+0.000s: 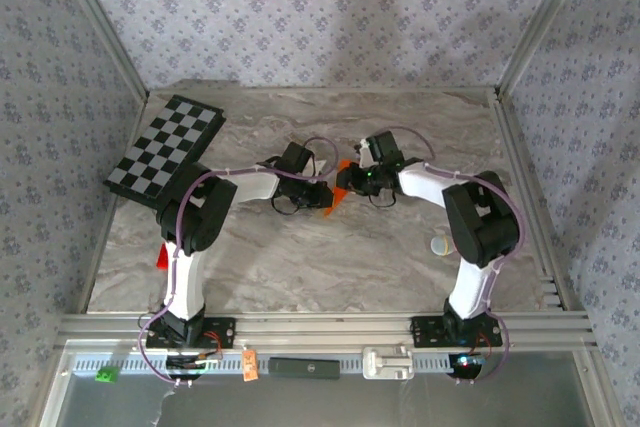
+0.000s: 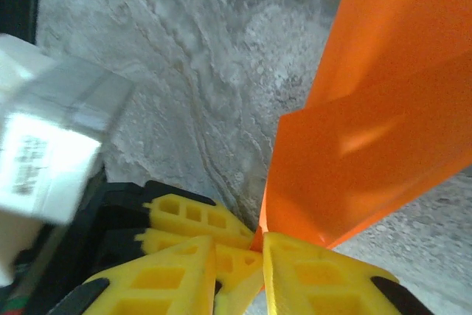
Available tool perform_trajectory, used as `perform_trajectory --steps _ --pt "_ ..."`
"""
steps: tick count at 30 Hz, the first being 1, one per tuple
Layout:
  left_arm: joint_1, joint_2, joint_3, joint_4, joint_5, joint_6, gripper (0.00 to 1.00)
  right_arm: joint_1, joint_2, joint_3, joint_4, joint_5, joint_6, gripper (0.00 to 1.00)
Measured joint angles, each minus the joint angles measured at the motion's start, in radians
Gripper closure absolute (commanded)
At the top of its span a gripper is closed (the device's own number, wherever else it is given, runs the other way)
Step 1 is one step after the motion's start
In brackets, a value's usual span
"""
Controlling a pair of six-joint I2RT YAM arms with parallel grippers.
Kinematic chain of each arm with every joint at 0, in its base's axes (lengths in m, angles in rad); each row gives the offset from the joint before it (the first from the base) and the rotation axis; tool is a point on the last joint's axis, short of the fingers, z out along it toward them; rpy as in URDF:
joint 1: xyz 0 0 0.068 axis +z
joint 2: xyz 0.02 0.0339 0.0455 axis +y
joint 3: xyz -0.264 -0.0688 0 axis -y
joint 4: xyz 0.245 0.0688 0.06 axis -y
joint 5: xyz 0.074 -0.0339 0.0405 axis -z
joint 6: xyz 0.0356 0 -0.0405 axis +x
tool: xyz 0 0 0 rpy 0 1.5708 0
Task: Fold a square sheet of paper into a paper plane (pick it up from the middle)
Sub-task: Fold the wing for the fifth time at the center of the table.
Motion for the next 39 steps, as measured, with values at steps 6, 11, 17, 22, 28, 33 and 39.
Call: perform_trajectory --steps 6,11,17,22,28,33,39 --pt "0.0 0.0 0.003 -0.006 -0.002 0.0 0.87 0.007 0.057 0.006 0.006 -0.005 0.008 0.79" --pt "0.0 0.001 0.003 -0.006 -0.002 0.0 0.87 0.007 0.071 0.034 -0.002 0.012 0.007 0.79" --pt "0.0 0.002 0.004 -0.007 -0.002 0.0 0.88 0.007 0.097 0.051 -0.015 0.03 0.007 0.8" --pt "0.0 0.003 0.004 -0.007 -0.002 -0.001 0.88 0.007 0.109 0.058 -0.028 0.037 0.006 0.8" --pt "0.0 0.003 0.005 -0.007 -0.002 -0.001 0.88 0.007 0.113 0.062 -0.032 0.037 0.006 0.8" --pt "0.0 0.003 0.004 -0.007 -0.002 -0.001 0.88 0.007 0.127 0.068 -0.036 0.037 0.005 0.8" --pt "0.0 0.002 0.005 -0.01 -0.002 -0.004 0.86 0.007 0.137 0.083 -0.055 0.035 -0.003 0.79"
